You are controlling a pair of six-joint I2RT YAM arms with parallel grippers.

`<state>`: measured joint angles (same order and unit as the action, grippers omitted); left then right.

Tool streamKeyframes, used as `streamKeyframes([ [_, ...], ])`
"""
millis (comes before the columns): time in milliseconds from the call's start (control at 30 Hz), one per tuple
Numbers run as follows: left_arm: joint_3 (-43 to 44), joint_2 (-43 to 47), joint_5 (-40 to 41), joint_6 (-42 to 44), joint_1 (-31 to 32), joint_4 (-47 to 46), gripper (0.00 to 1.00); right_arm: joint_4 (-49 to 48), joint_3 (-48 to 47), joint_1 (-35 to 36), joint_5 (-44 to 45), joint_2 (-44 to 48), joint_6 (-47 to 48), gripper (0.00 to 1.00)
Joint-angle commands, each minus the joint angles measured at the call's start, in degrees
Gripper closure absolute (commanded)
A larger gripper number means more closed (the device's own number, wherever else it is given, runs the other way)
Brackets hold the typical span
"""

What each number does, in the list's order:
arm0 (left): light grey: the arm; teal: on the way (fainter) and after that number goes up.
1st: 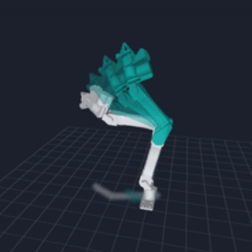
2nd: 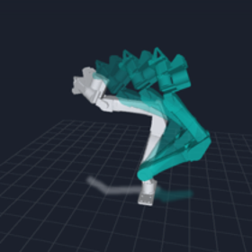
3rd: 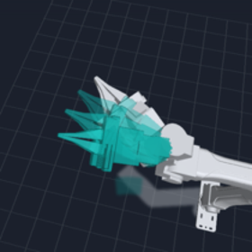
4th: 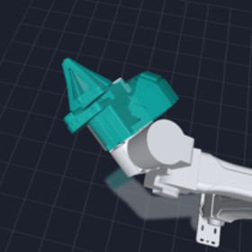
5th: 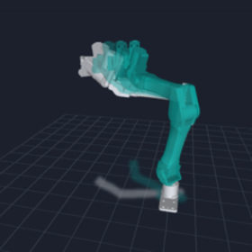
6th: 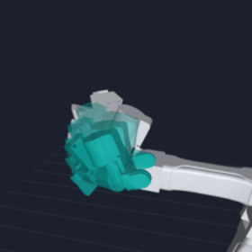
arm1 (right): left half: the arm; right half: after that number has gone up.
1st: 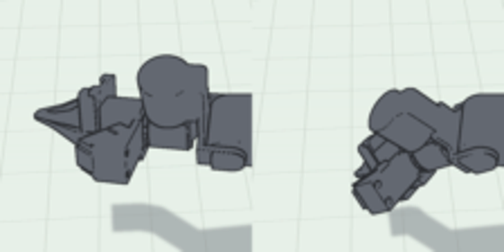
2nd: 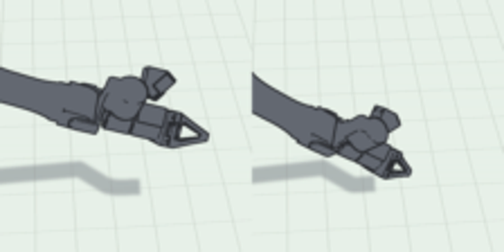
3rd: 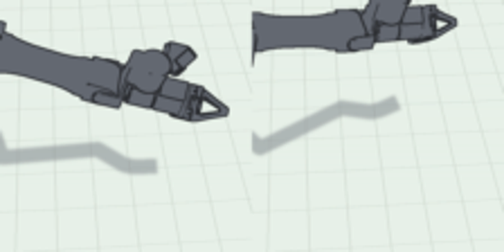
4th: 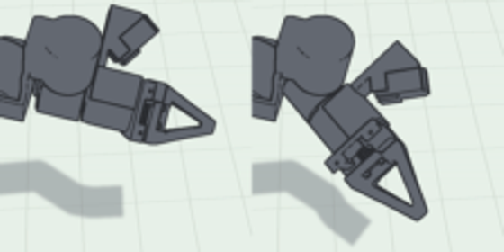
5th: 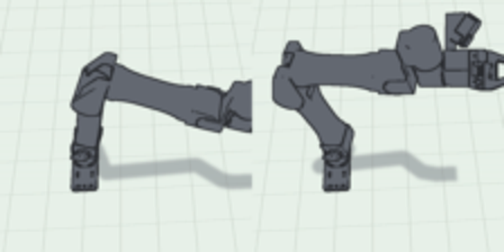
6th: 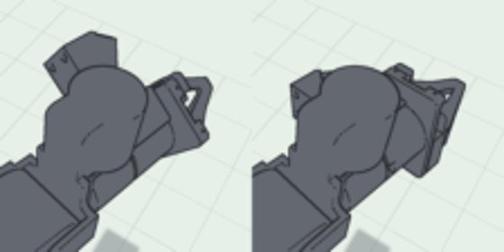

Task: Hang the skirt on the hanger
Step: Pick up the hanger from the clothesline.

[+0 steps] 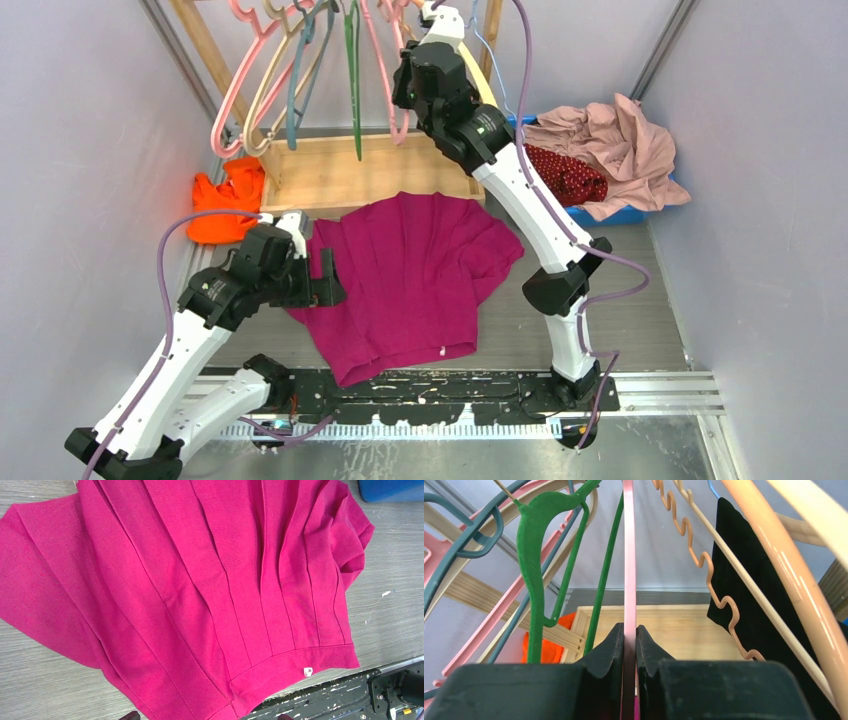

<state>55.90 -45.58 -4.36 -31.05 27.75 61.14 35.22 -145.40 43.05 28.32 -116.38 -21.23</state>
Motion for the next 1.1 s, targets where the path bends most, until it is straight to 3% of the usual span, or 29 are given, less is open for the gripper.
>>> streamKeyframes([
  [0, -0.07, 0.26, -0.73, 0.25, 0.12, -2.30, 0.00, -2.64, -1.60, -0.56, -1.50, 0.52, 1.62, 0.91],
  [233, -0.17, 0.24, -0.68, 0.02, 0.12, -2.34, 0.00, -4.82, 0.02, -0.43, -2.45, 2.56, 5.64, 0.99],
  [833, 0.50, -0.53, -1.27, -0.61, 0.11, -3.37, 0.00, -13.83, 13.20, 3.45, -0.38, 16.84, 15.00, 0.99],
  [1067, 1.23, -0.53, -1.23, -0.86, 0.14, -2.98, 0.00, -8.04, 11.86, 3.47, 0.02, 18.33, 14.32, 0.99],
])
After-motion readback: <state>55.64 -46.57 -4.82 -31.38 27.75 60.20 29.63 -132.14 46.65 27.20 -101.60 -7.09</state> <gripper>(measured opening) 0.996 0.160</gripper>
